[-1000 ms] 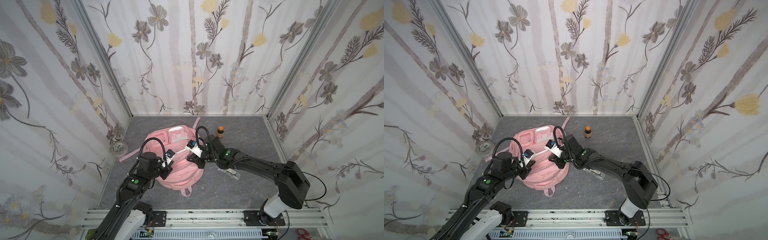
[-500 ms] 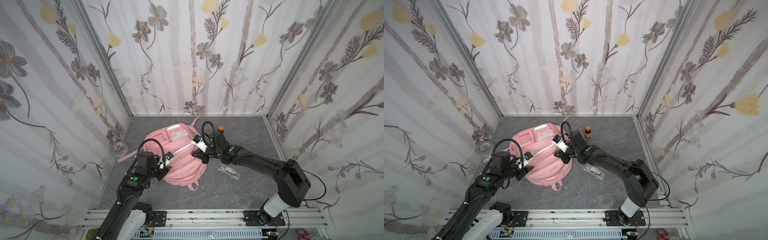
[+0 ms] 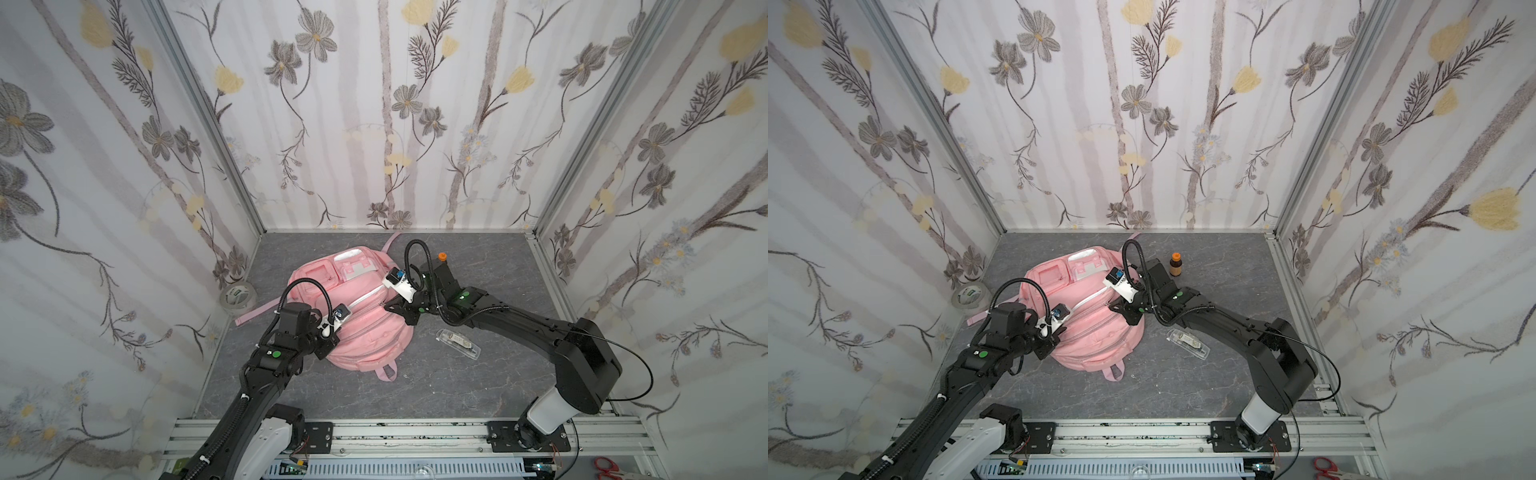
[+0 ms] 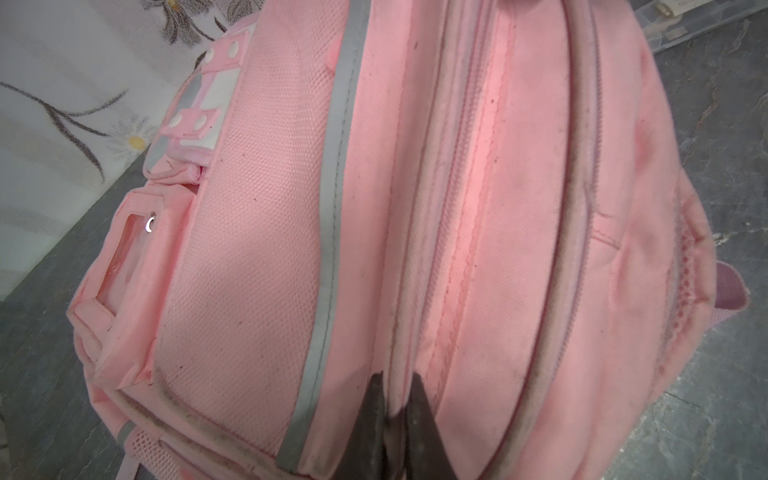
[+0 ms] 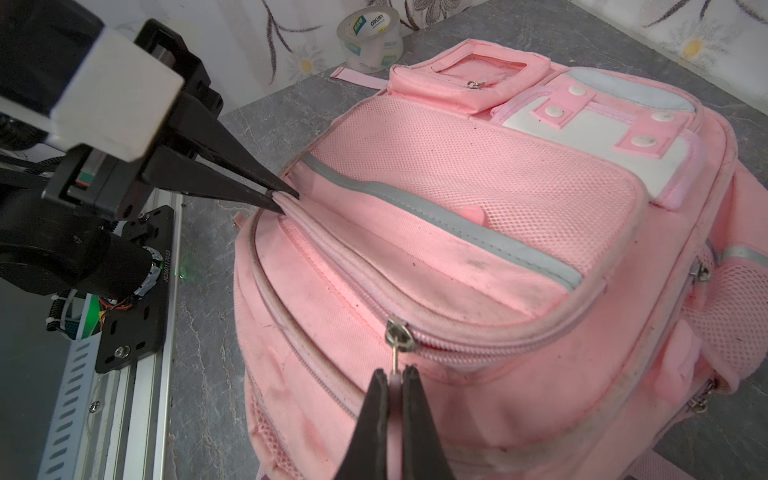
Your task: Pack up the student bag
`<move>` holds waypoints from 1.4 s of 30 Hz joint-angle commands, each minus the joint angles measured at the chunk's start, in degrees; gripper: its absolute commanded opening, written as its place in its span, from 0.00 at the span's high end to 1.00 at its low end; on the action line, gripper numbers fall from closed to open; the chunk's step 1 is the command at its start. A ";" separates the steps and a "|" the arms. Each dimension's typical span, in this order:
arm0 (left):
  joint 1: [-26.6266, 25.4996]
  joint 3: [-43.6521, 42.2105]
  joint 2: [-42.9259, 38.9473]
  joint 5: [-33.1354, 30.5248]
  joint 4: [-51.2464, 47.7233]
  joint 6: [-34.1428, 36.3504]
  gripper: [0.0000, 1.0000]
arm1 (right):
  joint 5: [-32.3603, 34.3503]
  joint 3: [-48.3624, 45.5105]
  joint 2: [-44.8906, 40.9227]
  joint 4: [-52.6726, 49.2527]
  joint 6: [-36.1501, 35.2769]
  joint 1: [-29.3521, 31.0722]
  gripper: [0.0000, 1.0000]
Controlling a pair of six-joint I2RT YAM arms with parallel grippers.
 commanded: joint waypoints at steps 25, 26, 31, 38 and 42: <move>-9.05 4.10 -3.34 -9.65 13.28 -13.63 0.32 | -0.49 5.36 2.82 1.70 0.79 -2.76 1.00; -5.59 4.31 -3.08 -6.07 11.58 -12.39 0.34 | -0.98 5.18 2.86 1.16 0.16 -2.85 1.00; -0.19 3.88 -0.32 5.78 7.96 -0.61 0.29 | -2.46 4.71 3.07 0.14 -1.01 -3.18 1.00; -0.09 3.83 8.31 8.77 12.82 7.06 0.28 | -3.17 6.75 3.78 -1.68 -1.83 -4.03 1.00; -0.02 5.08 12.95 6.83 12.83 12.02 0.33 | -3.25 7.53 4.05 -2.73 -2.11 -4.40 1.00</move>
